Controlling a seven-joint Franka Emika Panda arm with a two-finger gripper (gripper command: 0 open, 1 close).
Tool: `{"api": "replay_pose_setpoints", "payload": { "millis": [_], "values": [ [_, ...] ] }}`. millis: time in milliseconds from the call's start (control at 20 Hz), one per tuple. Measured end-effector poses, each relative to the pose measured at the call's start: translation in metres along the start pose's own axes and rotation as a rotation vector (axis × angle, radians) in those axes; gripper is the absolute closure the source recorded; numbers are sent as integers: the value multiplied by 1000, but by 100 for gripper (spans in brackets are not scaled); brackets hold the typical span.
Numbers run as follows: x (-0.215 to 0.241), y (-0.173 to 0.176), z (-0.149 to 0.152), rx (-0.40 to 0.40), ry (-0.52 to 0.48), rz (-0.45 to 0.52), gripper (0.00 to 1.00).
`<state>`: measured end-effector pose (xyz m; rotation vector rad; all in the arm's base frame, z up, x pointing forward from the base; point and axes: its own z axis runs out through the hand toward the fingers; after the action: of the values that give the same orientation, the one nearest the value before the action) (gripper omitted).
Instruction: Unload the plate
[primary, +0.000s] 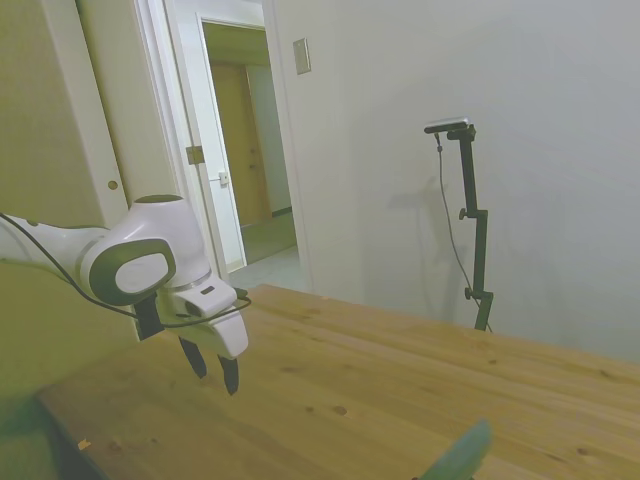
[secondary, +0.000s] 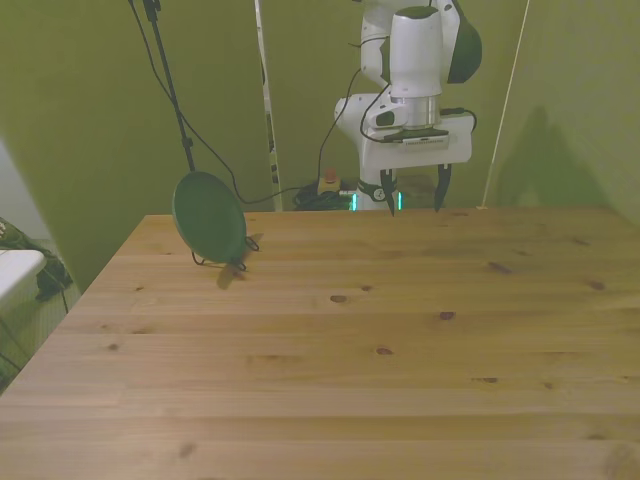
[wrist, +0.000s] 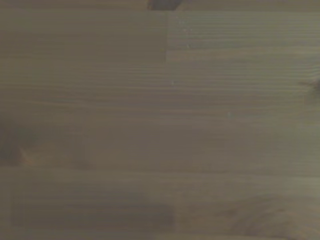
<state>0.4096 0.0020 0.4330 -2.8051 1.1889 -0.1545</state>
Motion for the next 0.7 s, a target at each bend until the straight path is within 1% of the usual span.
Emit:
{"api": "replay_pose_setpoints", "payload": {
  "millis": [200, 300, 500, 700],
  "values": [
    [4, 4, -3, -22, 13, -8, 0],
    [10, 10, -15, -34, 33, 3, 0],
    [11, 31, -58, -81, 76, 51, 0],
    [20, 83, -110, -129, 136, 143, 0]
  ]
}}
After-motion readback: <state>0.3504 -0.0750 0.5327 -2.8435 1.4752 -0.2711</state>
